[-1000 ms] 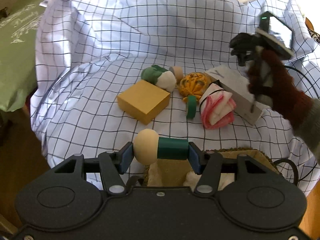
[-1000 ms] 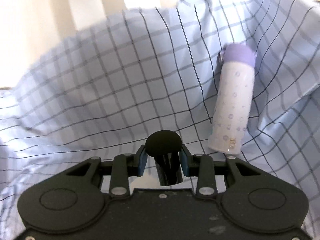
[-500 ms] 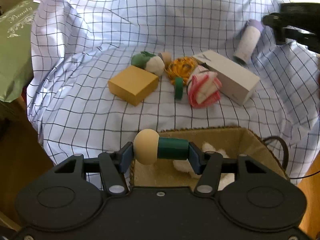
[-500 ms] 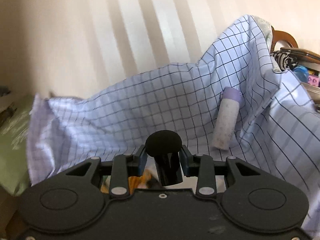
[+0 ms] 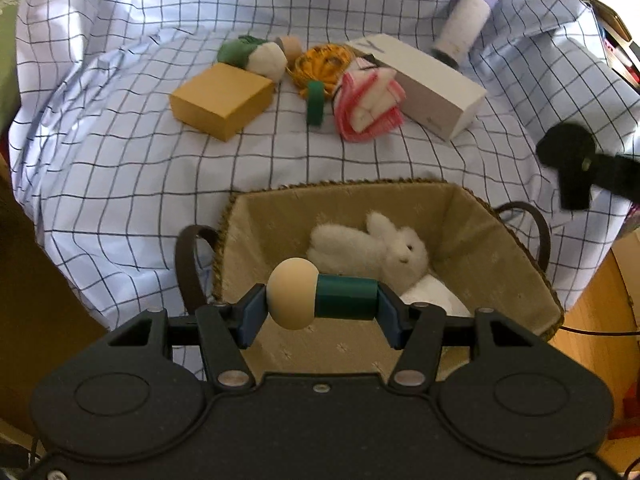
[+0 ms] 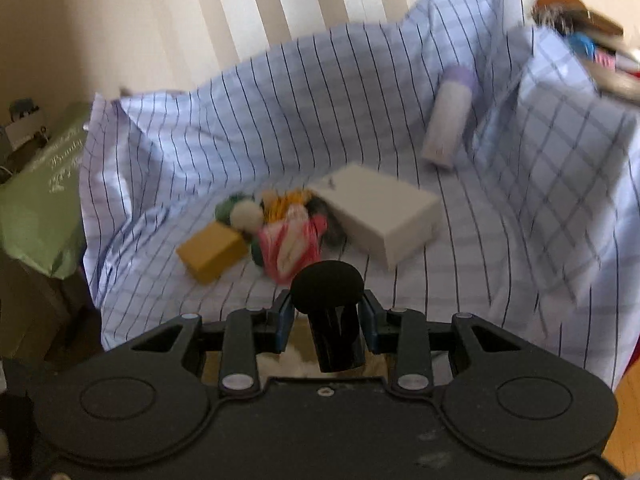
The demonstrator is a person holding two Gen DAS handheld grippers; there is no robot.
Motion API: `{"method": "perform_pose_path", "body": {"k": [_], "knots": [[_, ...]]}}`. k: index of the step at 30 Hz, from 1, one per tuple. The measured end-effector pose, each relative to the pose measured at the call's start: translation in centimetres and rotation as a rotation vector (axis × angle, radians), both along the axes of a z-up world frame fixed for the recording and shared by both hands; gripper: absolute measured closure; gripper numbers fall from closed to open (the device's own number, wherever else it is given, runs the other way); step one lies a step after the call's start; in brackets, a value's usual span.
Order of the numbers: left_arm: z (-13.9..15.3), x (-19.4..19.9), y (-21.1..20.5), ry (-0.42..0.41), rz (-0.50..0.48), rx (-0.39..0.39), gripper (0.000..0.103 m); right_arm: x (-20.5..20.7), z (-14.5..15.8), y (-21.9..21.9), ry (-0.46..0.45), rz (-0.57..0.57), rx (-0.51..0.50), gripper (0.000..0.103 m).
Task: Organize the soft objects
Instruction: 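Carry both held toys over the basket and open both grippers, then withdraw both grippers from the basket toward the remaining objects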
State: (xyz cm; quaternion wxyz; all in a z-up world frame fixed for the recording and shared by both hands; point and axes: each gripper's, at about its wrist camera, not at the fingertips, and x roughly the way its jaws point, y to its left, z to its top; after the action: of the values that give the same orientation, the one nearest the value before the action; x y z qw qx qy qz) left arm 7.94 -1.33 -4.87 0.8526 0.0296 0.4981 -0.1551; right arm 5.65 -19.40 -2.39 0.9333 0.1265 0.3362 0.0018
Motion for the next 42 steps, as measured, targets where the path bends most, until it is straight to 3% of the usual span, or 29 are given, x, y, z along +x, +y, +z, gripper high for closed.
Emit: {"method": "perform_pose_path", "body": {"k": [11,13,16,42], "knots": [[-0.1,-0.1,-0.1,0.010,0.007,0.011,0.044,-0.4,-1.4,0.5,0.075,0.045,0.024,0.066],[-0.1,-0.1,0.0,0.011,0.010,0.006,0.038,-0.4,-1.4,0.6,0.077,0.058,0.030,0.064],[-0.1,-0.1,-0.1,0.011,0.006,0.006,0.037,-0.4,-1.2,0.9,0.064,0.062,0.024,0.054],[-0.5,-0.1,-0.6,0.034,-0.006,0.011,0.034,0.5,-1.4,0.5,0.072,0.037,0.063,0.041]]}}
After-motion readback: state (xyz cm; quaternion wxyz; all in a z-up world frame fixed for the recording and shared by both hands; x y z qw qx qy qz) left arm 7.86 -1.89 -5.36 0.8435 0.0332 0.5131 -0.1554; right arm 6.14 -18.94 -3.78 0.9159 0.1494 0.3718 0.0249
